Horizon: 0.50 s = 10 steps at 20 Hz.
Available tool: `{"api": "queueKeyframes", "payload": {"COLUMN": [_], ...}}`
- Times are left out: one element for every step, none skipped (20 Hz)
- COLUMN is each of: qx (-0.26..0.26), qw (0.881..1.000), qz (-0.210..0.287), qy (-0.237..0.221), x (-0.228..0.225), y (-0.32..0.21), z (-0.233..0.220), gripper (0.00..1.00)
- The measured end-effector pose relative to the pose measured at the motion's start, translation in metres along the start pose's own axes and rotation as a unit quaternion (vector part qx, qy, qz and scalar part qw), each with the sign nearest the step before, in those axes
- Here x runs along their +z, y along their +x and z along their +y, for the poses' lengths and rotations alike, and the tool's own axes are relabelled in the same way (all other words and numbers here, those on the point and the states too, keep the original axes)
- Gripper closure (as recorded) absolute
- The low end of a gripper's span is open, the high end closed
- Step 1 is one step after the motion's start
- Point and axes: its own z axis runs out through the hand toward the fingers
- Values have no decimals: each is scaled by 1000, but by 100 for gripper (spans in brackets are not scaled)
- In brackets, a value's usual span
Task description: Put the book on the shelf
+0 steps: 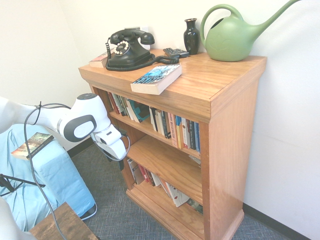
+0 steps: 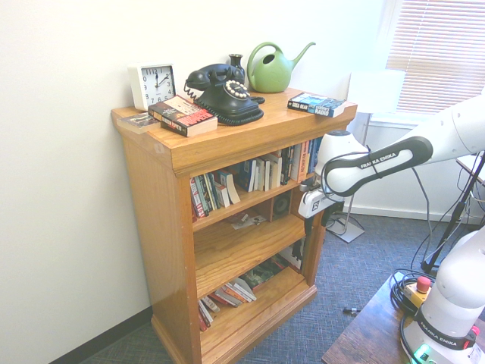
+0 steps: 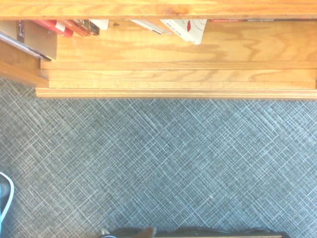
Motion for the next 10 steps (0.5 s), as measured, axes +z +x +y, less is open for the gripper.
{"api": "queueKeyframes", "payload": {"qx": [-1,-2,-1,1,3,5,8,13,18,23], "qw": [1000,1000,1000,1000,999,999,998,997,995,992], "qz": [1,4,12,22,33,44,59,77,96,114], "qy": [-1,-1,-3,-8,-13,-18,-22,-27,-33,-39], "x": [0,0,-1,-1,-2,-5,-10,-16,-25,-36], "y": [0,3,5,8,10,12,15,18,20,21], "z": [0,-1,-2,-1,0,2,5,8,13,19], "gripper": [0,0,0,0,0,0,0,0,0,0]}}
